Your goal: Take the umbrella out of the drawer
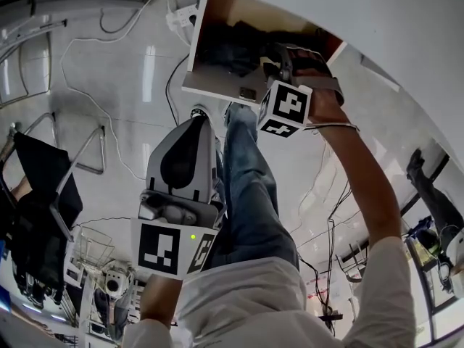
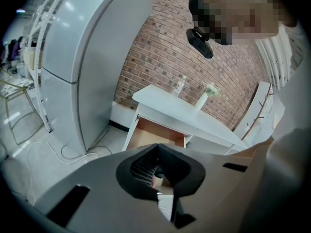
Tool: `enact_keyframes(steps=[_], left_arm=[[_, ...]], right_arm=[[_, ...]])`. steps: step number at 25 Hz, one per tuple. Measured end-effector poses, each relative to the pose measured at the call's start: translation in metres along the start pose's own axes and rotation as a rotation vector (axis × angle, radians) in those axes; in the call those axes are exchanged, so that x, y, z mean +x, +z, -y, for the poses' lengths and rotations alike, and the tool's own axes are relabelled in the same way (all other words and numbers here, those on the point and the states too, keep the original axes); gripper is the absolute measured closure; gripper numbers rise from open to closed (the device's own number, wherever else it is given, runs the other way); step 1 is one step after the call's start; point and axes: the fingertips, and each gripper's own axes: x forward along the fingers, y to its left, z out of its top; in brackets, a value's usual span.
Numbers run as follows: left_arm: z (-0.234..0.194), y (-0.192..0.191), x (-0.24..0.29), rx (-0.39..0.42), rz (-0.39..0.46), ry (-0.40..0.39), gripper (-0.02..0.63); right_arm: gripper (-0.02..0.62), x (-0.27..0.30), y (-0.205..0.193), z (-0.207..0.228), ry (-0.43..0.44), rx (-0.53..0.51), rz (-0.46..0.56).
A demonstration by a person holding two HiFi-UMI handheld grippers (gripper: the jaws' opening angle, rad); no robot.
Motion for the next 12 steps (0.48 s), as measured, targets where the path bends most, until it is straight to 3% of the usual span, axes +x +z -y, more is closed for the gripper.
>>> enact_keyframes(steps=[12], left_arm=[[-0.009,-0.006,0.0,-0.015,-0.003,0.017,0.589]], right_arm=[[0.365,0.029,0.001,-0.003,0.025,-0.07,-0.031]])
